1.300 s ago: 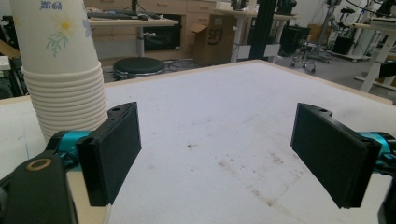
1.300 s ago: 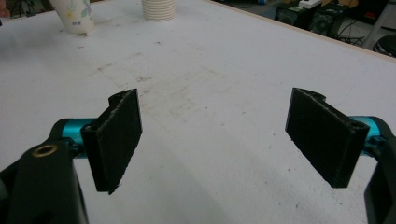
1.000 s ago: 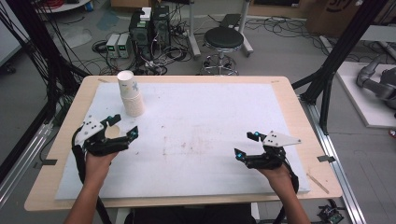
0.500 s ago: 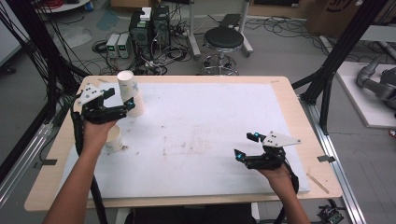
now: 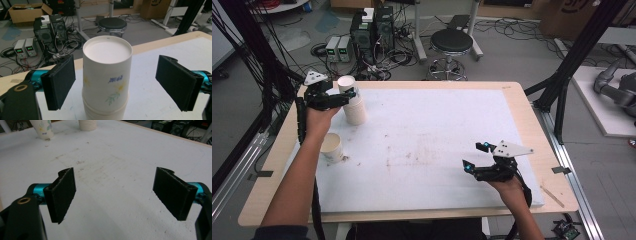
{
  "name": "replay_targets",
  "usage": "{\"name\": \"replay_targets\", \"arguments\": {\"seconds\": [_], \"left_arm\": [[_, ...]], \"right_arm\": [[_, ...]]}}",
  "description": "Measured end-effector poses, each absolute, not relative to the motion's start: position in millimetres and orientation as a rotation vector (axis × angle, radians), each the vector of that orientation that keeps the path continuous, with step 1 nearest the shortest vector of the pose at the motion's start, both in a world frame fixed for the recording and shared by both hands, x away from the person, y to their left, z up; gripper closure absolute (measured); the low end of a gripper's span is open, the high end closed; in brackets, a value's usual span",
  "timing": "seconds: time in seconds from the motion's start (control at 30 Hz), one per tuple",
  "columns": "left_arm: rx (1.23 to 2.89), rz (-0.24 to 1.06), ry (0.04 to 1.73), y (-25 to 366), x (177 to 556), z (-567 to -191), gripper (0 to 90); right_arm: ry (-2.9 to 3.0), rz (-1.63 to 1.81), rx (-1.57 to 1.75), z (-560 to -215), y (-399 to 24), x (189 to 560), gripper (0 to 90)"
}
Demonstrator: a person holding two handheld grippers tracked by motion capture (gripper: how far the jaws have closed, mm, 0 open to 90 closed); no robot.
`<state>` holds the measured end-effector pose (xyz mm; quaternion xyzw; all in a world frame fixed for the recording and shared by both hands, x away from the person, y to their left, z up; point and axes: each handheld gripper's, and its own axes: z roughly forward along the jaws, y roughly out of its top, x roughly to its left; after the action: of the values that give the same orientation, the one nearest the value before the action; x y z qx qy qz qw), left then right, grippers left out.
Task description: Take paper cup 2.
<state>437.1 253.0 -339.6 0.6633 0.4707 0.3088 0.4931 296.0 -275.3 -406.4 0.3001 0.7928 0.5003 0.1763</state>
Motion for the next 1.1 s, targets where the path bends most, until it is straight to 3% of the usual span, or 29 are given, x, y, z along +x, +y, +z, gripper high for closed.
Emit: {"name": "replay_targets", "arguments": {"seconds": [0.47, 0.7, 1.1], "left_arm": [[1.646, 0.734, 1.179, 247, 464, -349, 16.9], [1.645, 0.730, 1.167, 248, 467, -352, 31.6], [1.601, 0.755, 1.134, 251, 462, -345, 34.0]], "right_arm": [[2.247, 1.406, 0.864, -407, -279, 295, 19.0], [2.246, 1.397, 0.878, -408, -281, 292, 19.0], [2.254, 1.388, 0.880, -409, -281, 292, 19.0]]}}
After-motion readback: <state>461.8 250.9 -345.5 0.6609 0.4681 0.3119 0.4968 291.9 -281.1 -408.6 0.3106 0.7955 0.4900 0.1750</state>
